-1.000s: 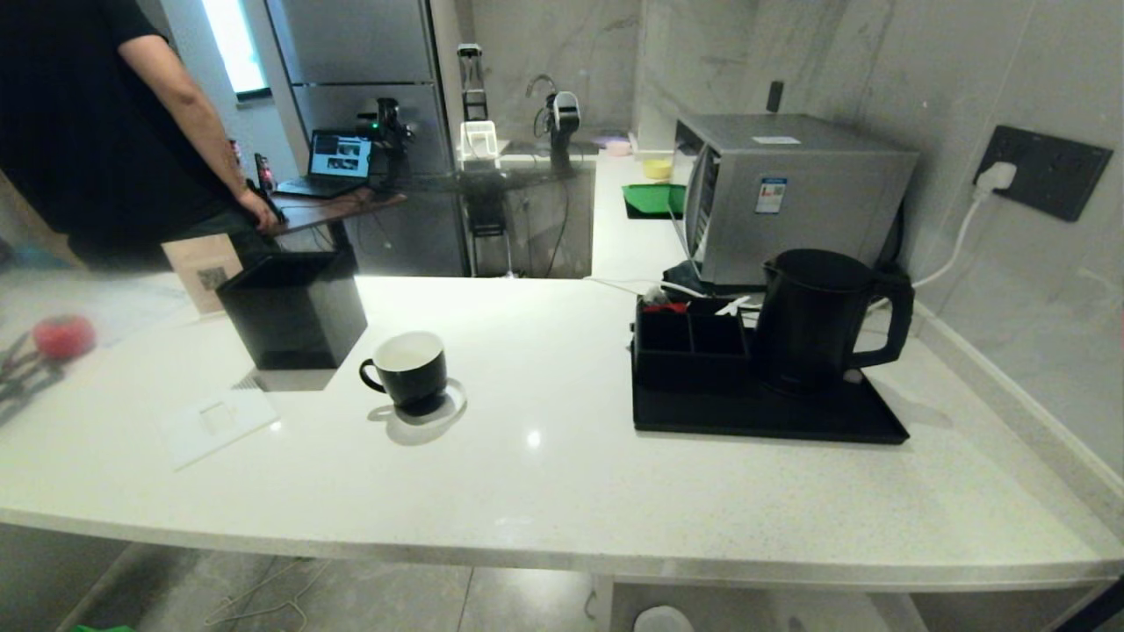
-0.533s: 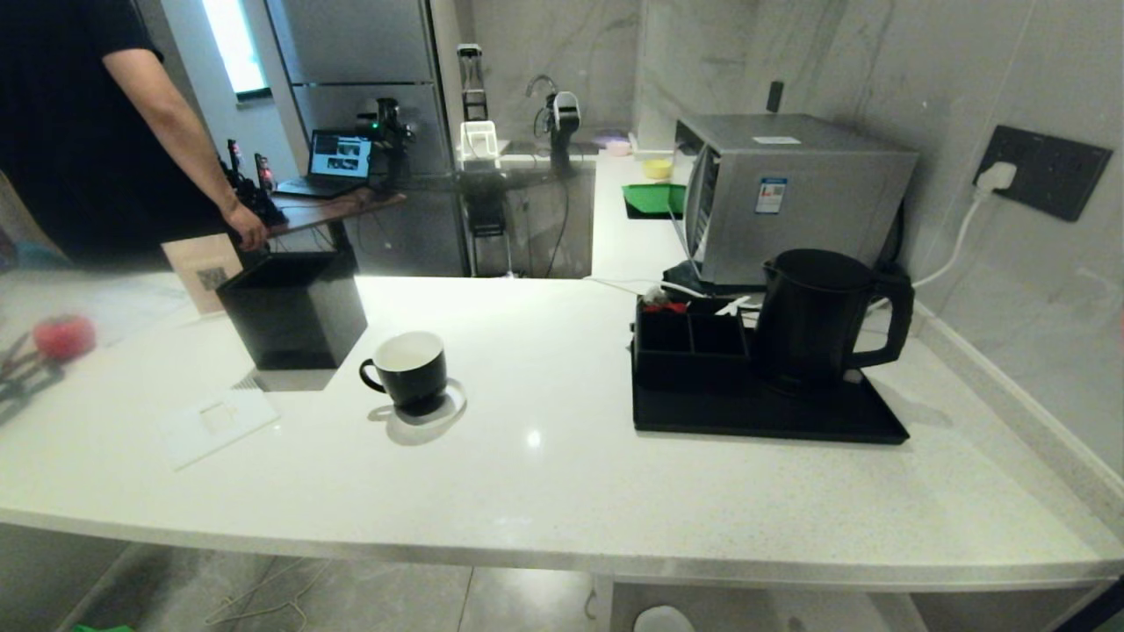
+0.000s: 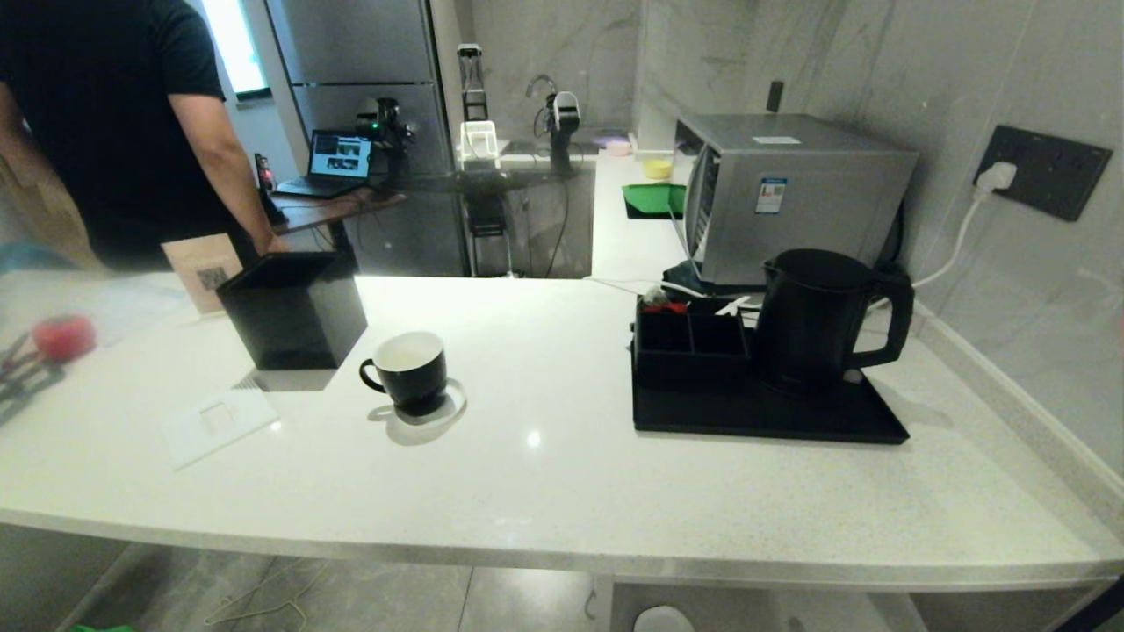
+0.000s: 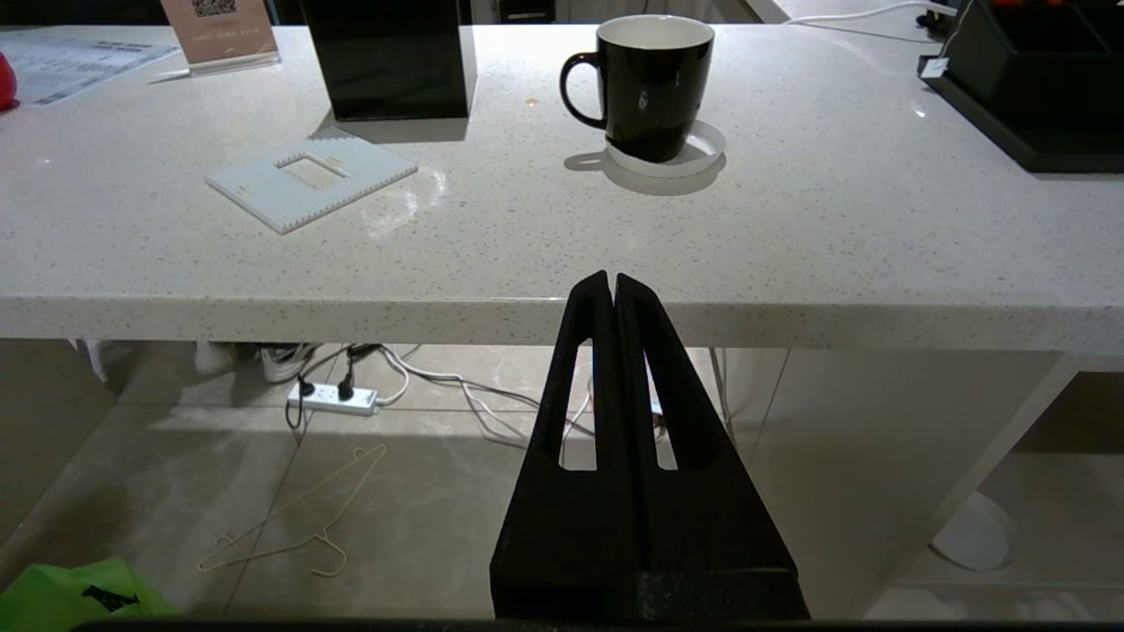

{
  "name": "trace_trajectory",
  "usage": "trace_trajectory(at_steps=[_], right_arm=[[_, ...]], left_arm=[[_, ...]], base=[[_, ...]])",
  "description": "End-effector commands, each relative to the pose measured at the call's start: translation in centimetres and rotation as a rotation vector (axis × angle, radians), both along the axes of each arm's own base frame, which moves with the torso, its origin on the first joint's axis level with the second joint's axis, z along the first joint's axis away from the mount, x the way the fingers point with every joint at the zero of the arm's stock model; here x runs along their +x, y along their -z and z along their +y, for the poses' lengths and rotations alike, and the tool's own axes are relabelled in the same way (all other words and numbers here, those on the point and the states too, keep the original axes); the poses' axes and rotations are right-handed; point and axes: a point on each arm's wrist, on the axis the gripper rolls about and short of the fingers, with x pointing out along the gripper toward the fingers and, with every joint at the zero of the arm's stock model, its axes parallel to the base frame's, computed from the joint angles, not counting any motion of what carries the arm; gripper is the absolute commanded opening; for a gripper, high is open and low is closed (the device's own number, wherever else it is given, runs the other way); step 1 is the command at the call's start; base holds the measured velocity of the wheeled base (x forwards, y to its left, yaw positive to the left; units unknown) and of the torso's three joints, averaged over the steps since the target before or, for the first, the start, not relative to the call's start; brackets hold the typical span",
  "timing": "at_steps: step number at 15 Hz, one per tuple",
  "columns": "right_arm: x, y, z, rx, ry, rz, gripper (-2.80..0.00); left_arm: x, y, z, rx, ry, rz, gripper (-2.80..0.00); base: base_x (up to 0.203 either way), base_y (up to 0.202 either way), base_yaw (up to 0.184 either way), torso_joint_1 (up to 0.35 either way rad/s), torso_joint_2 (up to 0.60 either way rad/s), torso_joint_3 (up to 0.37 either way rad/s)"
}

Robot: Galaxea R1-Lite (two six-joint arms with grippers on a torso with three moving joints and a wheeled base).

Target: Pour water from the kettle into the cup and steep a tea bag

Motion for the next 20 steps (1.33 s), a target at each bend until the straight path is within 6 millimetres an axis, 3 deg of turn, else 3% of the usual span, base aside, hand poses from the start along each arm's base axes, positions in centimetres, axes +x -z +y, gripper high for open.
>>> trace_trajectory(at_steps=[1, 20], right_arm=[[0.00, 0.00, 0.00, 0.000, 0.000, 0.000, -2.80], [0.00, 0.00, 0.00, 0.000, 0.000, 0.000, -2.80]], left_arm=[[0.00, 0.00, 0.00, 0.000, 0.001, 0.000, -2.80], [0.00, 0.00, 0.00, 0.000, 0.001, 0.000, -2.80]], base=[[0.000, 0.000, 0.000, 0.000, 0.00, 0.000], [0.000, 0.000, 0.000, 0.000, 0.00, 0.000]])
